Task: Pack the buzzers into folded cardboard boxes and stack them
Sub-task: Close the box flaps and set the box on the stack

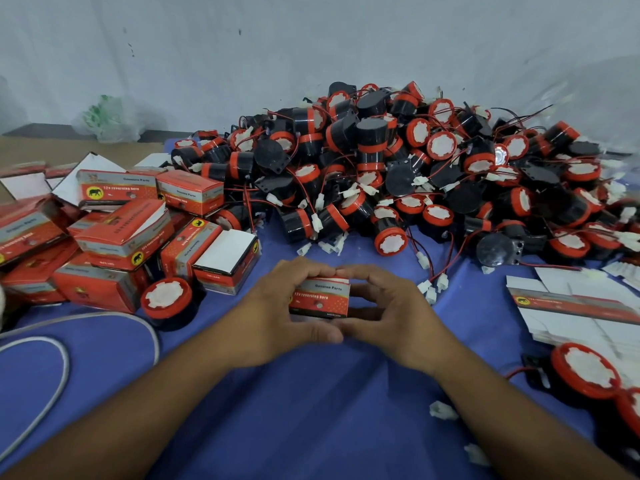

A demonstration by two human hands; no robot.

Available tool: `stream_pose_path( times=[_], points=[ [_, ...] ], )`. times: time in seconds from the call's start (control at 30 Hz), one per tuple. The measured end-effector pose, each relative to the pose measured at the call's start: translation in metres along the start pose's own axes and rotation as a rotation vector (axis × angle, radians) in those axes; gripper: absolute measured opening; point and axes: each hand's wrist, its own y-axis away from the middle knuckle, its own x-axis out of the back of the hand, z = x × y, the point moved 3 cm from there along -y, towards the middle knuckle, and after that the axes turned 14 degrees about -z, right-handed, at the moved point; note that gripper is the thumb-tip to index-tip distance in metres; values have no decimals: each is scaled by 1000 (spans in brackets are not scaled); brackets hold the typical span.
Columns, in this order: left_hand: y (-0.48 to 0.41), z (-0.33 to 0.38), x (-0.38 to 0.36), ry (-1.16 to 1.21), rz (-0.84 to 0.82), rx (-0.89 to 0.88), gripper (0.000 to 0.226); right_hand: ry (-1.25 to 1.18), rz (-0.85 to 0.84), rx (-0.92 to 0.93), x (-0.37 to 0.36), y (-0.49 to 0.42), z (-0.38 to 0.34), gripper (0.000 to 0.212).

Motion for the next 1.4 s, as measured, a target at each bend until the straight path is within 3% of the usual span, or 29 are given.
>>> stream_pose_path(
  times=[0.07,0.27,0.4,0.63,0.93,1.4],
  points=[
    [-1,-1,1,-23,-30,3,73,-6,0,-2,1,-1,-1,54],
    [-5,1,-4,-175,61,-23,52,-61,36,-23,1,-4,-2,43],
    [-5,-3,0,-47,127,28,45,-87,-58,-40,-2,-4,-1,61],
    [-3,1,-2,85,138,7,52,98,197,60,-5,-6,-1,18],
    [-5,6,-12,79,341,94,65,196,351,58,-7,-9,-3,11],
    [-8,15,-16,35,379,71,47,178,431,31,-10,-10,-4,17]
  ],
)
